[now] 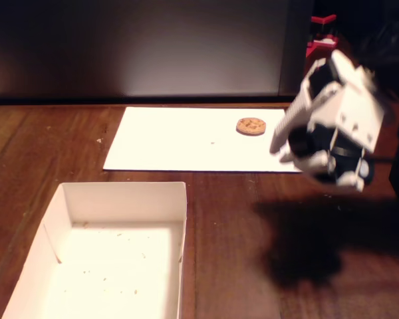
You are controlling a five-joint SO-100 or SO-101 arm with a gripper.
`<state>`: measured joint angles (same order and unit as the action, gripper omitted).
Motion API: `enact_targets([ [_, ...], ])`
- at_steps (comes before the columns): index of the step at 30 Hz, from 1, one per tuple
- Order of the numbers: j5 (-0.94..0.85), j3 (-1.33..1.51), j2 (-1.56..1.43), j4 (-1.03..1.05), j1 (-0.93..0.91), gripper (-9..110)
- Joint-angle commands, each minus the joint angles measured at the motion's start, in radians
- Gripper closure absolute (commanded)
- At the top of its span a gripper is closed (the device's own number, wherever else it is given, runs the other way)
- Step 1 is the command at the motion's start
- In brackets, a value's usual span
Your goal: Grasp a mini cookies block and put it in the white box.
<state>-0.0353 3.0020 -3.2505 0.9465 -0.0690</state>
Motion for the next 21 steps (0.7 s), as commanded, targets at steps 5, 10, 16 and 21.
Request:
enact_targets([
  [5, 0.049, -0.290, 0.202, -0.067, -0.083, 96],
  [10, 0.104, -0.433, 0.430, -0.060, -0.169, 95],
  [16, 0.144, -0.629, 0.630, 0.002, -0.247, 95],
  [21, 0.152, -0.779, 0.738, 0.087, -0.290, 94],
])
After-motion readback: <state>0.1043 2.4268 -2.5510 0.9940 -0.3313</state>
